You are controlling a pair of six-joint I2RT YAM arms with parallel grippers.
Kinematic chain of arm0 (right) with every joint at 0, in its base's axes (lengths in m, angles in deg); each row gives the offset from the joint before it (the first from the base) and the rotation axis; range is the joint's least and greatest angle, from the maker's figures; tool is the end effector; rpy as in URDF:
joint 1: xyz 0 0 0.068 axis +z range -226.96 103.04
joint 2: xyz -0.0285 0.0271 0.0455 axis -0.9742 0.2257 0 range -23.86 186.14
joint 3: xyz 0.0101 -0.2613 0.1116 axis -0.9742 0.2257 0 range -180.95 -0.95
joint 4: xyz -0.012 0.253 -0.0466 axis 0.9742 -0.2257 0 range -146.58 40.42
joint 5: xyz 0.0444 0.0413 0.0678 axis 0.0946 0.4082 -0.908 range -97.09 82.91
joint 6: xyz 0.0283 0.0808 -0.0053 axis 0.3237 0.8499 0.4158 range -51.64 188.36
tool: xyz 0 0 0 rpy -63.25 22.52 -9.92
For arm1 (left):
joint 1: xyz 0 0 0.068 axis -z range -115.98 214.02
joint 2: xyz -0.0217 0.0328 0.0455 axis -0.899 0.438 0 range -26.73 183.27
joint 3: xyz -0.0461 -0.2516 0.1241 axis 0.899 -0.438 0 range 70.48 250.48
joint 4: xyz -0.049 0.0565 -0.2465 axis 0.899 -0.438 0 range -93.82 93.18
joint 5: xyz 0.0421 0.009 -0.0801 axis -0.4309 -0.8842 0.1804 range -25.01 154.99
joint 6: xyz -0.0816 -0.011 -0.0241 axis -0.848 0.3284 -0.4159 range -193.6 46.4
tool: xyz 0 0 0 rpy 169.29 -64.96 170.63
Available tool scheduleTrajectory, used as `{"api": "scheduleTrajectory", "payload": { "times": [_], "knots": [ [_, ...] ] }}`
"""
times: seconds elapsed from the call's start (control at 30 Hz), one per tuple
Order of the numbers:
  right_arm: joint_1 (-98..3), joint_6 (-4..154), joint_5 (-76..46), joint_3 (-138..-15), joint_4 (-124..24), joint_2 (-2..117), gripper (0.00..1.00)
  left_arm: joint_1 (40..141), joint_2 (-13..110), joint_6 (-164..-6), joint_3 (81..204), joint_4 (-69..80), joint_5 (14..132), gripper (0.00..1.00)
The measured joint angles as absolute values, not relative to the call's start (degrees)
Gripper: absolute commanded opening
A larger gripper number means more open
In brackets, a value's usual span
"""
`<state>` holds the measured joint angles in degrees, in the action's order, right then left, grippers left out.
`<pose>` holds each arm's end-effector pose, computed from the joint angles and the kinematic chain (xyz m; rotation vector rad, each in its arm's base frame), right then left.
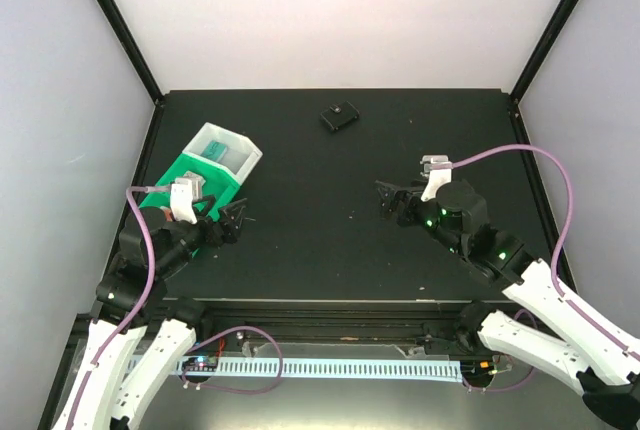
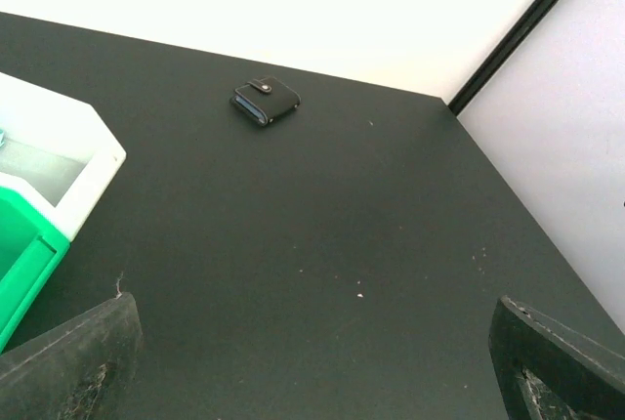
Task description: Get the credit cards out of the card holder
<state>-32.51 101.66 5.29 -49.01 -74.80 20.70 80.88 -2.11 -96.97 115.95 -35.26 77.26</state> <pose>0.1524 0.1267 0.3269 -0.0476 2.0031 0.6817 0.1044 -0.0484 0.3256 0.0419 1.9276 -0.6780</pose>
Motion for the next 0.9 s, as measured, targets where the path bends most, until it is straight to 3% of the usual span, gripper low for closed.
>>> {"api": "scheduleTrajectory", "payload": {
  "times": [0.33,0.67,0.77,0.9],
  "knots": [
    [-32.51,100.74,3.69,-47.78,-68.39,22.66,1.0,80.88,-1.94,-96.16,114.91,-34.32,77.43,0.99],
    [-32.66,101.35,3.52,-49.95,-56.9,40.76,1.0,80.88,-2.61,-94.87,110.18,-30.82,77.87,0.99],
    [-33.89,103.47,2.6,-53.53,-53.46,48.78,0.94,80.88,-1.98,-94.55,109.97,-30.19,78.2,0.99],
    [-38.15,107.69,-2.6,-58.34,-47.61,60.02,0.79,80.88,-1.67,-94.15,109.97,-29.33,78.98,0.99]
  ]
}}
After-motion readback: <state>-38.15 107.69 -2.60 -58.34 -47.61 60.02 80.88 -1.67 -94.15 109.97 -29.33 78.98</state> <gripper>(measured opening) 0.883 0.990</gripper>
